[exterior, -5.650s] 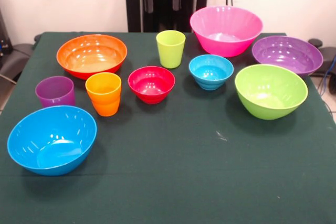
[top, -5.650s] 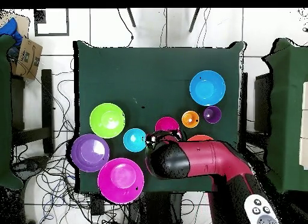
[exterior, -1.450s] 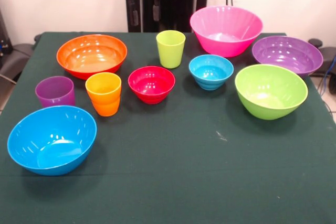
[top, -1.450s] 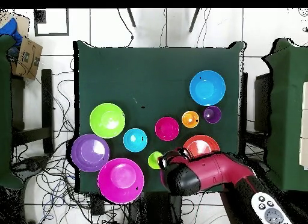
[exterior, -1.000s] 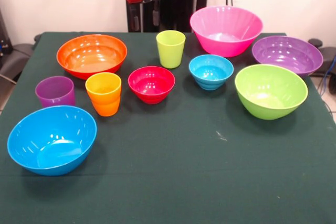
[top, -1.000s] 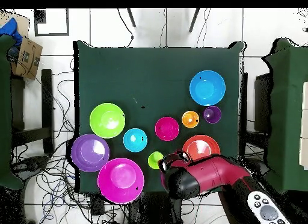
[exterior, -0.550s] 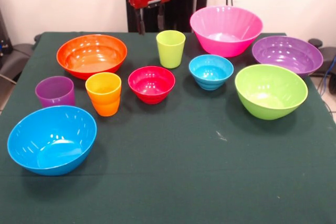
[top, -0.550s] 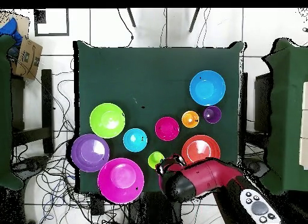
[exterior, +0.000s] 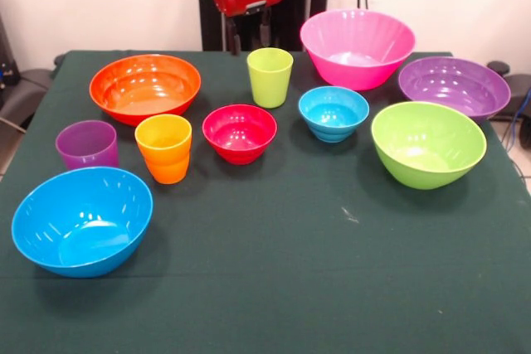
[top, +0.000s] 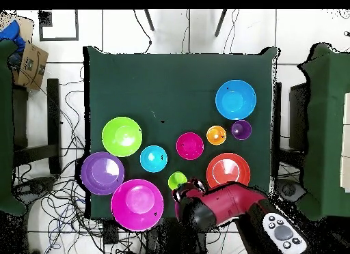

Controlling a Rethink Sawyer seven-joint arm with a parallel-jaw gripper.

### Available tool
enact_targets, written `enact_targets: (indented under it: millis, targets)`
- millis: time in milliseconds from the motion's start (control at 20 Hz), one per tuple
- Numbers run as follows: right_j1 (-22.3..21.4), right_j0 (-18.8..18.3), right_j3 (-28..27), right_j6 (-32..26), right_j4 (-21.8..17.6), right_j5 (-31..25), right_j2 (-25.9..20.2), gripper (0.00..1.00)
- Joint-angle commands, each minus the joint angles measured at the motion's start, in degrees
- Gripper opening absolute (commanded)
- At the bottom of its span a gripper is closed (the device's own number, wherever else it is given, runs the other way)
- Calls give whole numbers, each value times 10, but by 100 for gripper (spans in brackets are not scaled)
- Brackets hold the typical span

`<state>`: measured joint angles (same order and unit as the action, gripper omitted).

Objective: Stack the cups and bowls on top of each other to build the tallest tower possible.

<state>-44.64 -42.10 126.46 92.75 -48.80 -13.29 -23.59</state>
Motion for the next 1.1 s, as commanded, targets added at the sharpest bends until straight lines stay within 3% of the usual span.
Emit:
enact_targets:
  millis: [50, 250, 1100]
  targets:
    - [4, 33, 18, 83, 4, 34, 20, 100]
    - [13, 26, 14, 74, 8, 37, 21, 100]
    - [-108, -25, 86, 14, 118, -33, -54, 100]
